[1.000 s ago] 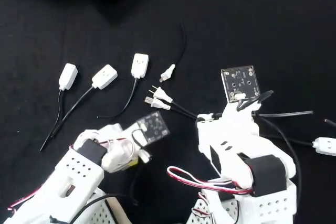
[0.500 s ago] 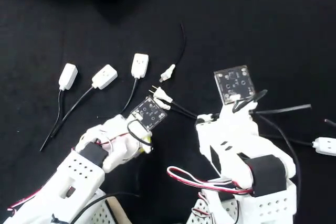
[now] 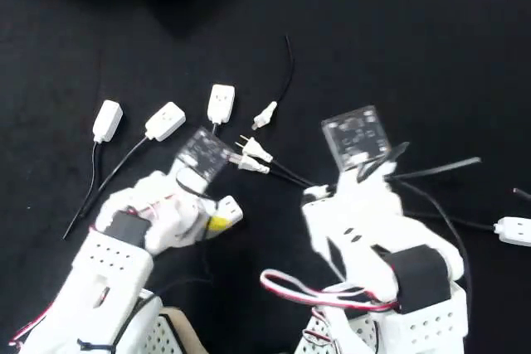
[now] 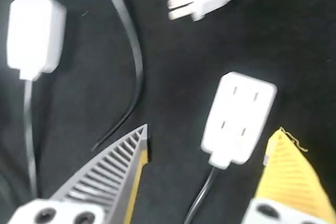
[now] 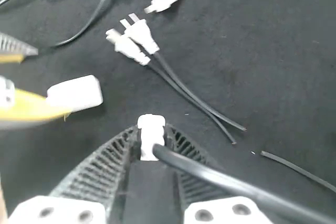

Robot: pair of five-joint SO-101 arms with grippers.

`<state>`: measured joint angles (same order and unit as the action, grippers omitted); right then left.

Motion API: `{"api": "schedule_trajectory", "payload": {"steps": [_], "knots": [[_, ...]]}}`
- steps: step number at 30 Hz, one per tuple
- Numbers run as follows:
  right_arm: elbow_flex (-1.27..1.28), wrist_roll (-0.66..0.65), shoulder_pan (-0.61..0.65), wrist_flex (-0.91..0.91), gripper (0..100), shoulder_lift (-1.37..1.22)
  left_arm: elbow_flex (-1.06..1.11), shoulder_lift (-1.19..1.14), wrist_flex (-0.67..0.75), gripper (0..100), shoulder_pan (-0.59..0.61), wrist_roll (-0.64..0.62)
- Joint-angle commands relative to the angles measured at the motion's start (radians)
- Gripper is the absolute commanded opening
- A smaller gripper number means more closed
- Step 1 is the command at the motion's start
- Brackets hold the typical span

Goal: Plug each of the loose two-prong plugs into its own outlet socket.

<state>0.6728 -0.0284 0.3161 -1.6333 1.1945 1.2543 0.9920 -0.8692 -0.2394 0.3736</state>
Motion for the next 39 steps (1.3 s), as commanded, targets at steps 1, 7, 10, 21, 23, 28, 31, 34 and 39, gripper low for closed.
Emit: {"api": "schedule_trajectory", "payload": {"steps": [1, 7, 10, 21, 23, 28, 31, 34, 39], "knots": [[0.074, 0.035, 0.169, 0.068, 1.2, -0.001, -0.153, 0.017, -0.173, 34, 0.202, -0.012], [0.355, 0.187, 0.308, 0.422, 1.2, -0.001, -0.157, 0.017, -0.199, 34, 0.493, -0.008], [0.390, 0.224, 0.351, 0.451, 1.2, 0.002, -0.114, 0.017, -0.169, 34, 0.575, 0.025], [0.478, 0.285, 0.399, 0.624, 1.2, -0.004, 0.105, 0.017, 0.032, 34, 0.587, 0.044], [0.476, 0.285, 0.402, 0.626, 1.2, -0.004, 0.111, 0.017, 0.032, 34, 0.587, 0.080], [0.449, 0.285, 0.402, 0.623, 1.2, -0.062, 0.128, 0.017, 0.029, 34, 0.579, 0.109], [0.377, 0.285, 0.402, 0.620, 1.2, -0.197, 0.128, 0.017, 0.029, 34, 0.579, 0.109], [0.285, 0.285, 0.400, 0.611, 1.2, -0.340, 0.130, 0.017, 0.029, 34, 0.585, 0.109], [0.203, 0.279, 0.402, 0.611, 1.2, -0.475, 0.134, 0.017, 0.034, 34, 0.585, 0.110]]}}
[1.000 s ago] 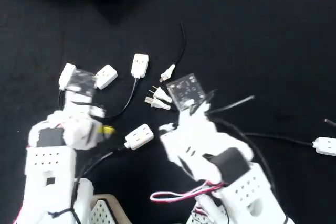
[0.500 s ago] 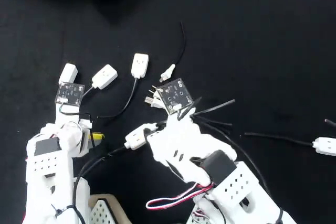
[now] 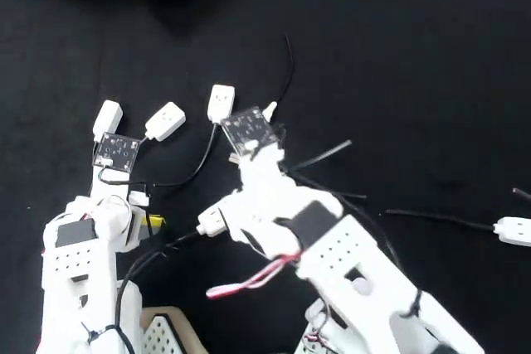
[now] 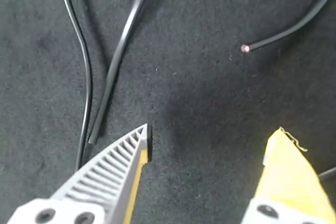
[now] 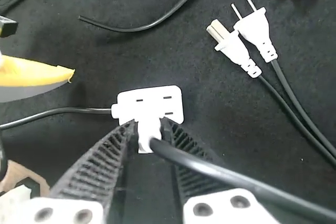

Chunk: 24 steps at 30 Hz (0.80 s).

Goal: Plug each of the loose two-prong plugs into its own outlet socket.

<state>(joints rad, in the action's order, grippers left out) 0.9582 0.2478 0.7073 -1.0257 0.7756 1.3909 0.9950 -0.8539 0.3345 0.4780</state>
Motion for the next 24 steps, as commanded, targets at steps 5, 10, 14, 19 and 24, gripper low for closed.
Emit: {"api": "schedule_trajectory", "payload": {"steps": [5, 10, 14, 19, 24], "knots": [[-0.081, 0.002, 0.006, 0.043, 1.2, -0.166, -0.001, 0.014, 0.020, 34, 0.012, 0.006], [-0.054, -0.100, 0.006, 0.127, 1.2, -0.240, -0.001, 0.014, 0.020, 34, 0.010, 0.008], [-0.028, -0.126, 0.005, 0.157, 1.2, -0.237, -0.001, 0.014, 0.020, 34, 0.012, 0.008], [-0.015, -0.196, -0.002, 0.155, 1.2, -0.245, -0.001, 0.014, 0.020, 34, 0.012, 0.008], [0.001, -0.206, -0.032, 0.163, 1.2, -0.245, -0.001, 0.014, 0.020, 34, 0.013, 0.008]]}}
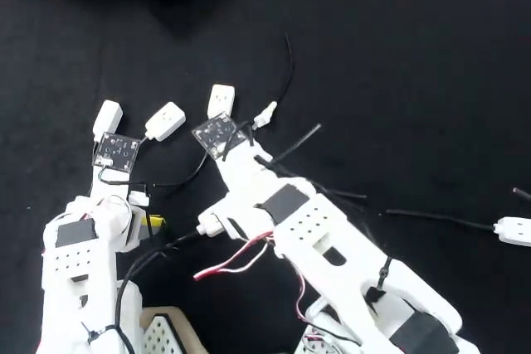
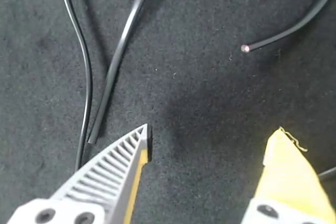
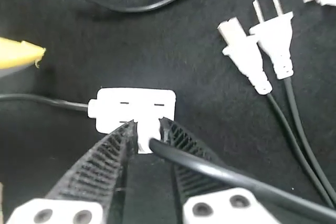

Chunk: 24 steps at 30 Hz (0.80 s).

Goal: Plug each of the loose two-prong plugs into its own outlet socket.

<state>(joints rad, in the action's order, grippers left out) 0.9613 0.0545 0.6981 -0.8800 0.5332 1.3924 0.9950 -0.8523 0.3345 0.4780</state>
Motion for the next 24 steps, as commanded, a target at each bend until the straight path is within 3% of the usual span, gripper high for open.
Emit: {"api": "schedule_trajectory", "payload": {"steps": [1, 9, 24], "knots": [[-0.001, -0.012, -0.023, 0.017, 1.2, -0.002, -0.002, 0.014, 0.018, 34, 0.013, 0.008], [0.051, -0.018, -0.026, 0.115, 1.2, -0.002, -0.002, 0.014, 0.018, 34, 0.013, 0.008], [0.059, -0.038, -0.087, 0.112, 1.2, -0.004, -0.001, 0.014, 0.017, 34, 0.013, 0.008]]}}
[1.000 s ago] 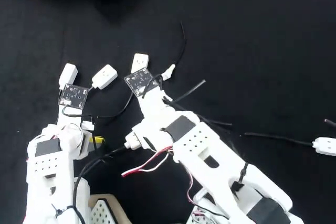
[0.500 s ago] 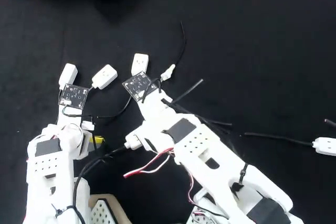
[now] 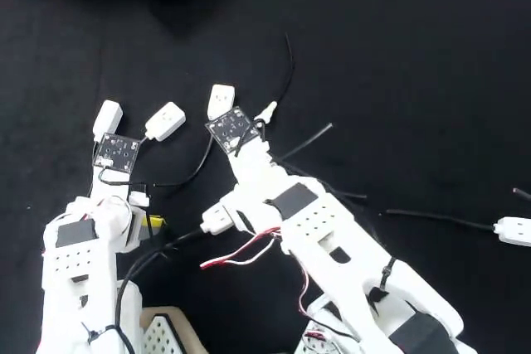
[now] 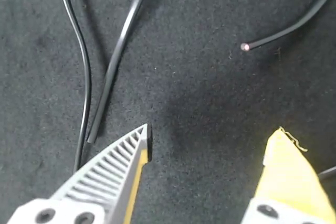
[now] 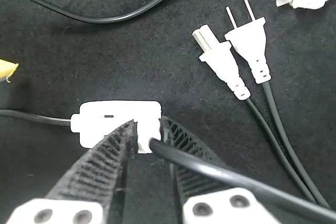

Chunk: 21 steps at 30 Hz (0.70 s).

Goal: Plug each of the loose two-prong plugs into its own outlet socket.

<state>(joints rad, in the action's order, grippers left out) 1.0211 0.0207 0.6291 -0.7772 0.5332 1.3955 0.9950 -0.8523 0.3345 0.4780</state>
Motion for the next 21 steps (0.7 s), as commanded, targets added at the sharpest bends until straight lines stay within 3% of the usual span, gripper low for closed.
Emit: {"api": "schedule_trajectory", "payload": {"steps": [1, 6, 13, 21], "knots": [[-0.001, -0.005, -0.014, 0.009, 1.2, -0.004, -0.004, 0.014, 0.017, 34, 0.013, 0.008], [0.024, -0.005, 0.083, 0.018, 1.2, -0.084, -0.004, 0.014, 0.015, 34, 0.013, 0.008], [-0.048, -0.006, 0.086, 0.034, 1.2, -0.274, -0.004, 0.014, 0.017, 34, 0.013, 0.008], [-0.076, -0.015, -0.081, -0.117, 1.2, -0.157, -0.004, 0.014, 0.020, 34, 0.013, 0.009]]}}
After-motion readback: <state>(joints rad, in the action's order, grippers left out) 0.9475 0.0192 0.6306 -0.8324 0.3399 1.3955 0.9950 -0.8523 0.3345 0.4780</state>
